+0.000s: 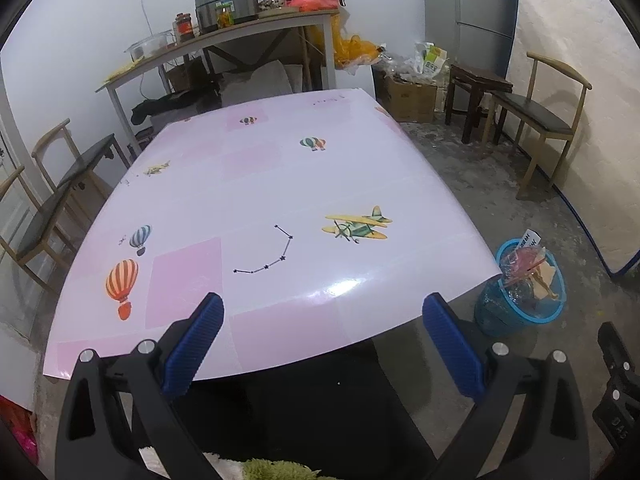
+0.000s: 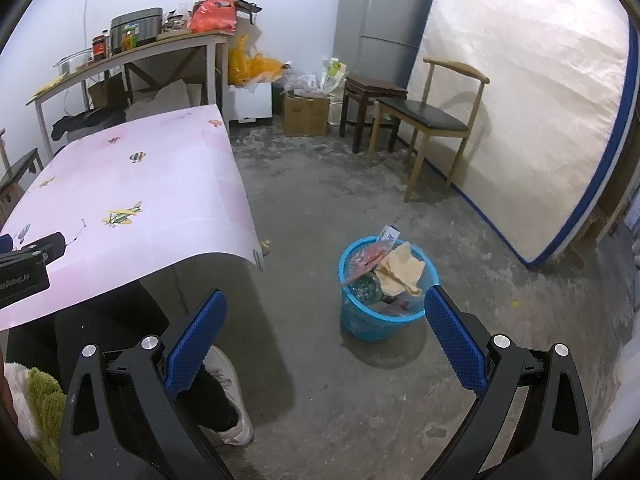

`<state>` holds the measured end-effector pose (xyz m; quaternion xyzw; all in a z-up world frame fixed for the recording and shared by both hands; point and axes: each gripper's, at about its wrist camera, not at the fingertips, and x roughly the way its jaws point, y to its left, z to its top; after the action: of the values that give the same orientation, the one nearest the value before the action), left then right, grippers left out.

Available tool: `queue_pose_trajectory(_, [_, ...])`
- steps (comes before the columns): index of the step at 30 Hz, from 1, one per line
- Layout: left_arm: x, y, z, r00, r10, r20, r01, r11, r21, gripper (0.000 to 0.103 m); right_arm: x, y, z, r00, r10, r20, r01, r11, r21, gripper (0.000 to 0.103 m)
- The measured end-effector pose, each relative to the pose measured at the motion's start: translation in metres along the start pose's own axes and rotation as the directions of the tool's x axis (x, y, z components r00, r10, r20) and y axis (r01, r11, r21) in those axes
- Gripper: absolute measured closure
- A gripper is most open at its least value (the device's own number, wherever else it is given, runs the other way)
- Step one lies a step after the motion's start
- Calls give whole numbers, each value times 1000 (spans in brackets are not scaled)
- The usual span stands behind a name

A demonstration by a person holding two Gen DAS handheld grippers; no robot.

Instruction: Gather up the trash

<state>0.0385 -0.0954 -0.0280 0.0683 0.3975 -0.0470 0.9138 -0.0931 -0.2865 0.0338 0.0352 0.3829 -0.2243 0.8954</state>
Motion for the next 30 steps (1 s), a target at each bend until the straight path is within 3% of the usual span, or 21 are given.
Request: queue_pose_trajectory(30, [0, 6, 0, 1000, 9, -6, -9, 1000, 1, 6, 6, 7, 6, 999, 38, -6, -38, 999, -35, 8])
